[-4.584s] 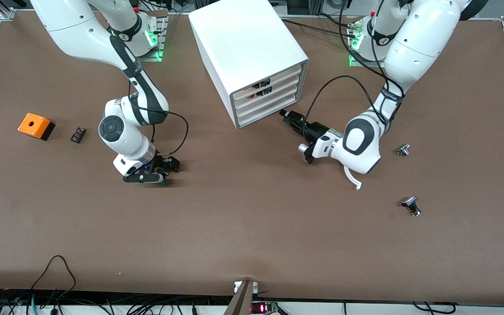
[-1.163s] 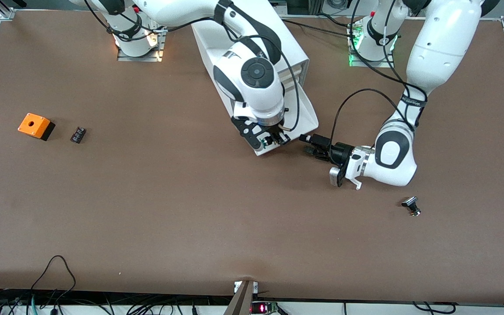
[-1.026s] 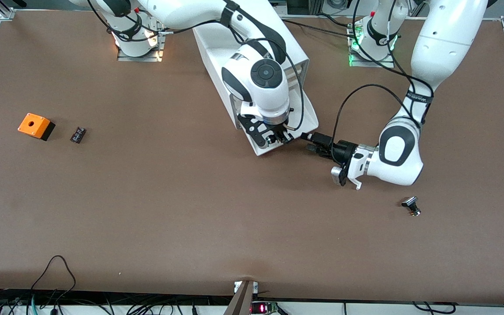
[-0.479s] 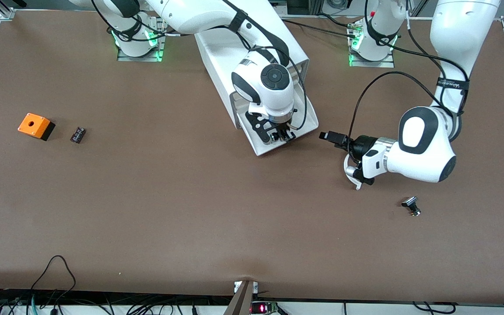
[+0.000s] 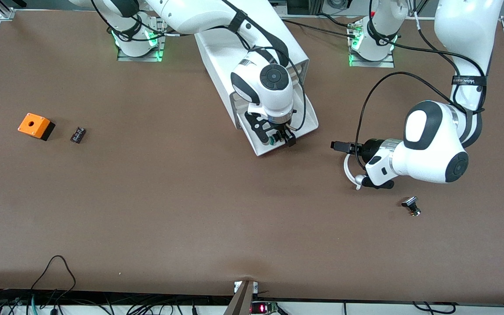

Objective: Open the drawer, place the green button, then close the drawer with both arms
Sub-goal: 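Lift the right gripper out while the left gripper moves to the drawer front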

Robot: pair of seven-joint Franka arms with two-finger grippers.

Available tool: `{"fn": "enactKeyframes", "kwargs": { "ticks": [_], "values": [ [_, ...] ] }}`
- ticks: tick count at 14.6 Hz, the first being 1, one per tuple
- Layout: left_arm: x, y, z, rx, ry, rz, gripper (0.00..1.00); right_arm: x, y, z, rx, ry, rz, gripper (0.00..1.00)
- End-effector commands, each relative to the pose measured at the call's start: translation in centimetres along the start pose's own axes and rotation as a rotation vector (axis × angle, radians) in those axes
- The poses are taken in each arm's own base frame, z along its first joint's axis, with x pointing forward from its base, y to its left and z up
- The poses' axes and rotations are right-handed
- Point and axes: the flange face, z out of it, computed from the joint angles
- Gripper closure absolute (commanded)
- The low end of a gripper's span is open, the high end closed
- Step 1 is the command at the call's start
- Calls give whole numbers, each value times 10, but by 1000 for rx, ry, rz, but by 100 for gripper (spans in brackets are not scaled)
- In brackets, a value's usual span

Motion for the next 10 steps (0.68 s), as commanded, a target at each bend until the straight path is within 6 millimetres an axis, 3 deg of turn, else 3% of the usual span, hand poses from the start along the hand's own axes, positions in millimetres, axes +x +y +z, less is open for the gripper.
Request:
{"fn": "enactKeyframes", "kwargs": {
  "ticks": [1,2,4,6,8,10],
  "values": [
    [-1,14,-6,113,20,-90,0,33,-15,-41,41,34,-26,0],
    [-2,24,-4,152,29,-98,0,42,-20,-64,61,36,-87,0],
    [0,29,5,239,61,-180,0,68,-24,-82,35,59,-218,0],
    [4,45,20,256,144,-315,0,123,-32,-112,16,63,-303,0],
    [5,71,59,272,208,-351,0,163,-29,-139,-30,58,-444,0],
    [8,82,99,279,282,-384,0,206,-25,-163,-77,62,-582,0]
  ]
}}
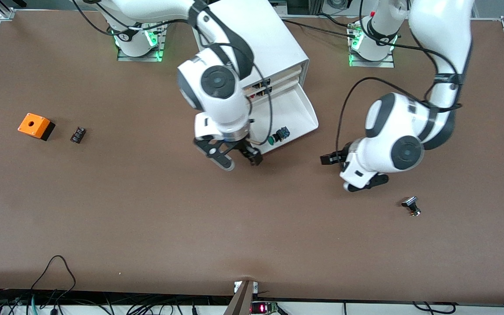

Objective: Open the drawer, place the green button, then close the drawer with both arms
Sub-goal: 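Lift the right gripper out while the left gripper moves to the drawer front, then push the drawer closed with the left gripper while the right gripper retracts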

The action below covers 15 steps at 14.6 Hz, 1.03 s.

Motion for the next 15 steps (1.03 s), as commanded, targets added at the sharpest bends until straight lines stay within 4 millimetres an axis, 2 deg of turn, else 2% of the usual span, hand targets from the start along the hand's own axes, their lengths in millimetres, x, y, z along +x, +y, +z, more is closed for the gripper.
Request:
{"fn": "enactKeyframes", "kwargs": {
  "ticks": [1,4,5,7,9,12,15],
  "values": [
    [-21,27,48,3,92,-67,0,44,32,-31,-27,-13,-170,0],
    [-36,50,90,-41,149,-164,0,99,72,-53,-45,2,-304,0],
    [-52,63,102,-34,149,-144,0,119,88,-62,-44,14,-335,0],
    [-64,71,114,-20,136,-125,0,156,119,-75,-43,24,-368,0],
    [-89,83,128,-15,92,-95,0,191,155,-84,-43,22,-429,0],
    [-114,91,141,7,44,-62,0,220,201,-95,-22,-5,-499,0],
    [-138,96,151,49,-9,-29,0,229,236,-113,-23,-3,-515,0]
  ]
}}
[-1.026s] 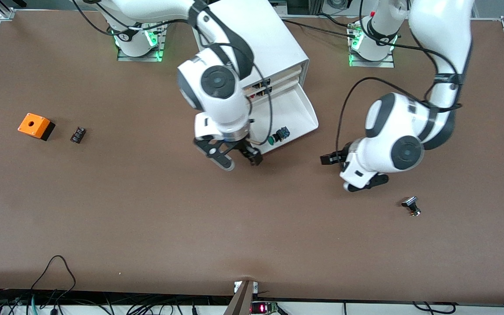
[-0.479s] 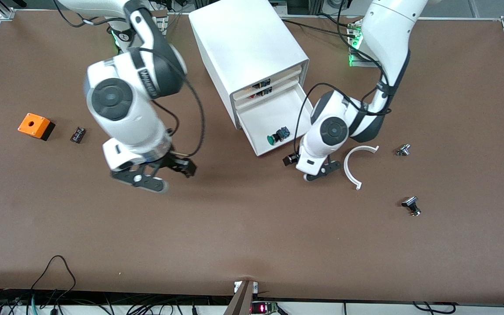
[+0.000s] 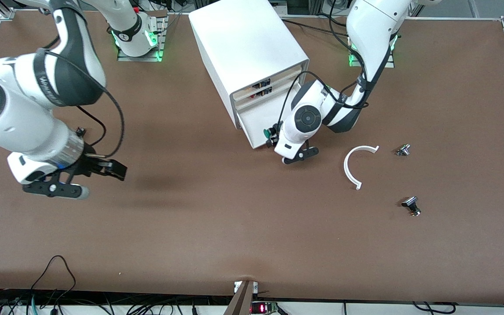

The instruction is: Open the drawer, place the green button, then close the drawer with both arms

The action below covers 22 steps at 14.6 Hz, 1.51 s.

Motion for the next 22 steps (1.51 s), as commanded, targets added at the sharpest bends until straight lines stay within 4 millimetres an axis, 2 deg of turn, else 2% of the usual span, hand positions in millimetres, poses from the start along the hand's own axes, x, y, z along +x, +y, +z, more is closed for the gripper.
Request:
{"fn": "enactKeyframes", "kwargs": {
  "ticks": [1,5,7,8,11,15,18,22],
  "values": [
    [-29,1,2,45,-45,30,0,-23,27,-20,16,-9,-25,0],
    [-56,9,9,83,-100,65,0,-36,44,-41,15,-1,-12,0],
    [-63,9,13,99,-136,62,0,-43,53,-54,15,-14,-2,0],
    [-67,10,14,88,-180,36,0,-44,67,-60,15,-20,12,0],
    [-76,11,16,70,-271,17,0,-51,83,-77,29,-28,23,0],
    [-75,11,21,75,-277,16,0,-56,93,-87,31,-26,34,0],
    [-87,16,28,87,-286,36,0,-68,97,-92,14,-22,30,0],
    [-89,18,29,85,-286,40,0,-77,104,-92,-30,-14,21,0]
  ]
}}
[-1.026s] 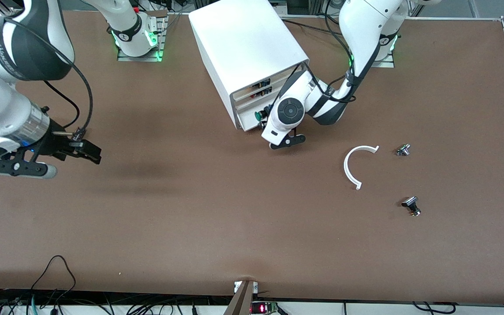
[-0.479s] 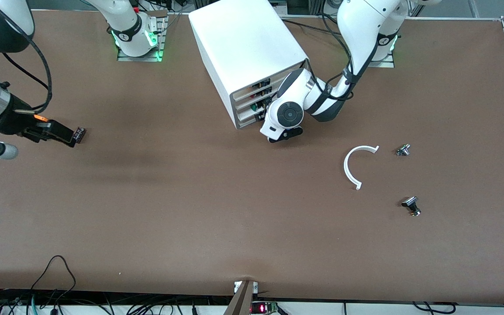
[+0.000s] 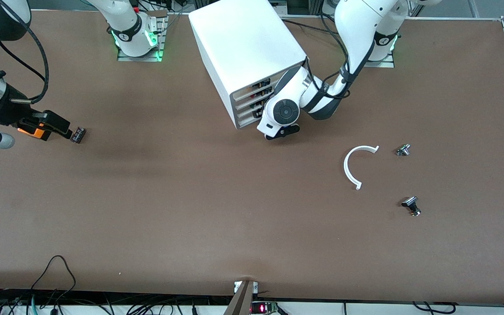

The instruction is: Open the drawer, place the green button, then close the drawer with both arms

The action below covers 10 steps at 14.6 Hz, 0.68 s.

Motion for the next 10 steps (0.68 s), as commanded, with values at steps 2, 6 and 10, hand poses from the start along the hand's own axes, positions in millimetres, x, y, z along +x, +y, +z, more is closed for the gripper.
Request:
{"fn": "enactKeyframes", "kwargs": {
  "ticks": [2,6,10],
  "values": [
    [-9,0,2,2,-26,19,0,-15,7,-2,-20,6,-21,0],
    [6,4,-37,-37,5,16,0,-17,3,-4,-18,8,-30,0],
    [41,-24,-121,81,58,19,0,-14,1,-5,-15,12,-31,0]
  ]
}}
